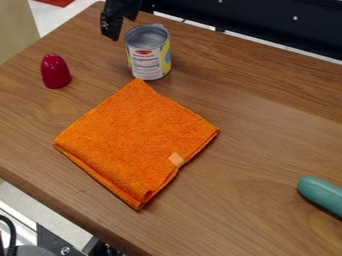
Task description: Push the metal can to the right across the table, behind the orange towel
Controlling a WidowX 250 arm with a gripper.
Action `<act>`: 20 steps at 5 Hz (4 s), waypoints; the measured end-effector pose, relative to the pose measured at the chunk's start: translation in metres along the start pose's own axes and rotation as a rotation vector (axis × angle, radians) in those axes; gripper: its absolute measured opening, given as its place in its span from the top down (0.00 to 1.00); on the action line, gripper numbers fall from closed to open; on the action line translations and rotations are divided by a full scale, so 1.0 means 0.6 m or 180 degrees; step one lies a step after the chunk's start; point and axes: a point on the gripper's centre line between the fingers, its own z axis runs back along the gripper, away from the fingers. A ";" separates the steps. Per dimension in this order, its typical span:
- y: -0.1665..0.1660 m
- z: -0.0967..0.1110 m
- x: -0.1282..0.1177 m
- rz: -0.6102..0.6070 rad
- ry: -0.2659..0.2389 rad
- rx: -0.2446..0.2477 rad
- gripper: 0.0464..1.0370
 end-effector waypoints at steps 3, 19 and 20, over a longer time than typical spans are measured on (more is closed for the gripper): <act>0.027 -0.007 -0.053 -0.0096 0.0114 0.0186 0.04; 0.181 0.102 -0.050 -0.3150 0.1244 -0.0533 0.04; 0.181 0.102 -0.050 -0.3150 0.1243 -0.0532 0.04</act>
